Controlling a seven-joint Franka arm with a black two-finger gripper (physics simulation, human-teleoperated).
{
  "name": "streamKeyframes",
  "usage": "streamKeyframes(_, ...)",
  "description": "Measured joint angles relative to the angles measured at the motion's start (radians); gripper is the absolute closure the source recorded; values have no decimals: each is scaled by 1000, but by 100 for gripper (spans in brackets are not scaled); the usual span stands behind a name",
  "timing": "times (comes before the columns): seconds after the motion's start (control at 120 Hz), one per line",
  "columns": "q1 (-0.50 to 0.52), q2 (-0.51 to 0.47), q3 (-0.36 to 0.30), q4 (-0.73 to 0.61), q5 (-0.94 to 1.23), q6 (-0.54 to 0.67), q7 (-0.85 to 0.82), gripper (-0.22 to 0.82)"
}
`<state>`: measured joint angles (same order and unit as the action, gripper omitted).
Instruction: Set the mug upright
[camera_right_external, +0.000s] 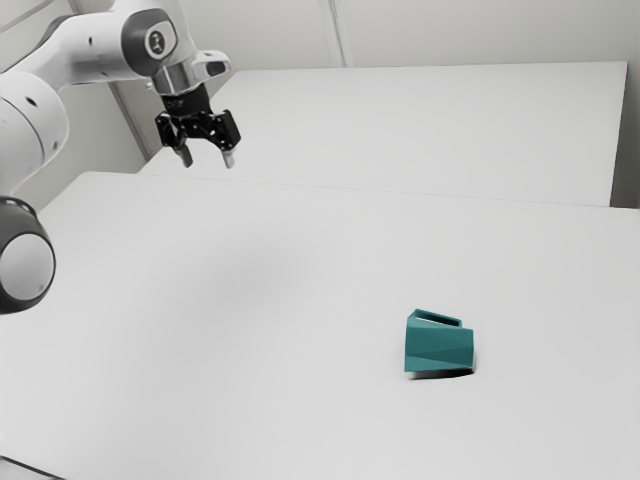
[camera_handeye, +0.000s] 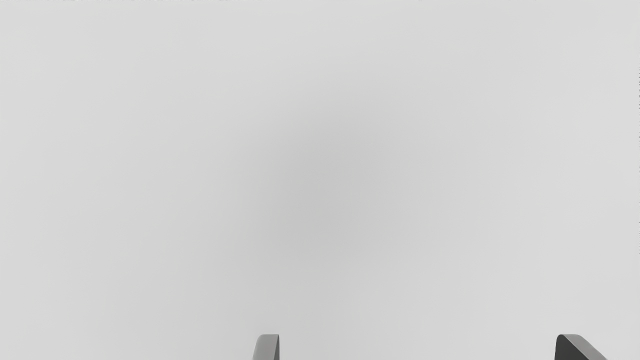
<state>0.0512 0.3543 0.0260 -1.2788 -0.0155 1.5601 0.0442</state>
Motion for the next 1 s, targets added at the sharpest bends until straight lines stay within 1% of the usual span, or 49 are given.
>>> streamKeyframes(0.242,-2,-21,4,-20,-4,1,1,0)
streamKeyframes(0.275,-4,-45,3,-57,-13,3,0,0)
streamKeyframes(0.342,-30,-108,2,-192,-46,34,-1,0)
streamKeyframes(0.425,-68,-223,2,-384,-76,122,-3,0)
streamKeyframes(0.5,-114,-301,2,-495,-106,195,-4,0)
streamKeyframes(0.592,-163,-368,2,-623,-208,275,-5,0)
streamKeyframes(0.683,-206,-396,2,-710,-328,352,-2,0)
streamKeyframes(0.75,-216,-401,2,-768,-442,406,11,0)
streamKeyframes(0.892,-180,-400,2,-870,-673,499,63,0)
streamKeyframes(1.0,-156,-387,0,-912,-808,541,116,0)
